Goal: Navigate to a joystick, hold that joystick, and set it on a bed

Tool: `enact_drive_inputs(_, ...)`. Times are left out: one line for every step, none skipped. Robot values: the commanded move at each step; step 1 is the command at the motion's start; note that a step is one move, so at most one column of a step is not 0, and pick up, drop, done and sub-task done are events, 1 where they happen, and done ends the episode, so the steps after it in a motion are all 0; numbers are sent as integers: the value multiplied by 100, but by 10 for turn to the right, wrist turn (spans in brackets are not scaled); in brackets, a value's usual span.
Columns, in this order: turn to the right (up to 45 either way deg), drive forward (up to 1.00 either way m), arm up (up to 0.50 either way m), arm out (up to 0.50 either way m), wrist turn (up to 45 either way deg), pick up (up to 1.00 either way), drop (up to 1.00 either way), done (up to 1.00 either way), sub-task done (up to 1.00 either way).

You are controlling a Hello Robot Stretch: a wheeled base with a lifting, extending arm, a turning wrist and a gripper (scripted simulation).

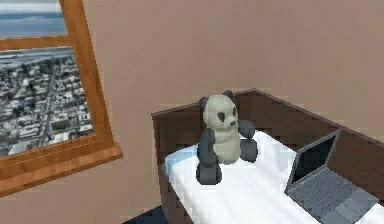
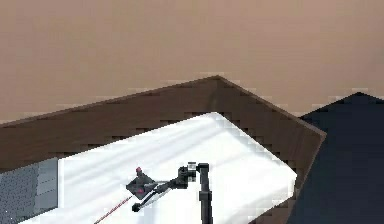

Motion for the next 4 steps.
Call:
enact_drive_inputs(0,0,0,0,0,0,100,0,0)
enact_drive_inputs(0,0,10,0,0,0,0,0,0)
enact_drive_inputs(0,0,0,-8,0,0,0,0,0)
enact_drive_inputs(0,0,0,0,0,0,0,100,0)
